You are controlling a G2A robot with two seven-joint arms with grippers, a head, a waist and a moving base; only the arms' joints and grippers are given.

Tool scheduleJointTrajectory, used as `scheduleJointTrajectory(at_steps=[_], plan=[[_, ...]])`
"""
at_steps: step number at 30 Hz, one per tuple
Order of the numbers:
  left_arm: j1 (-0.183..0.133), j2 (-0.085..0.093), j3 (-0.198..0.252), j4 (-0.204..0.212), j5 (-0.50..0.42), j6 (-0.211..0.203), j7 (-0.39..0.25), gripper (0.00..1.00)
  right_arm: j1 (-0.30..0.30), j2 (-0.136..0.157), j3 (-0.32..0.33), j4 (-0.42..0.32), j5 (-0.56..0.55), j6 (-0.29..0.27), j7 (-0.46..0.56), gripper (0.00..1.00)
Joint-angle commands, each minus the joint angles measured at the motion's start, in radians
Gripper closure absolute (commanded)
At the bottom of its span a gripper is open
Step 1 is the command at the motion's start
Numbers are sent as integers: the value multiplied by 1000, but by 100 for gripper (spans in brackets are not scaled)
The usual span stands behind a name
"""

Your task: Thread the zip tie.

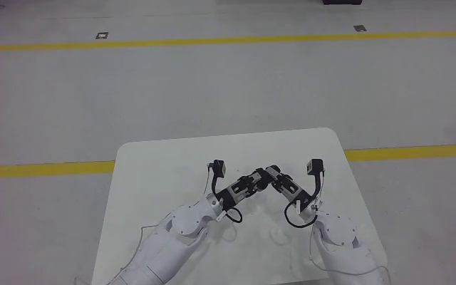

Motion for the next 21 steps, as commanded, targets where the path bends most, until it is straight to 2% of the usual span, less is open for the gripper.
scheduleJointTrajectory(at_steps=[1, 10, 21], plan=[[1, 0, -1, -1, 1, 1, 1, 81, 0, 0, 0, -2, -2, 0, 0, 100], [1, 2, -6, 3, -3, 7, -3, 82, -1, -2, -1, -15, -21, 0, -6, 100], [-2, 2, -8, 9, -7, 6, -3, 88, -2, -4, -2, -24, -34, 0, -10, 100]])
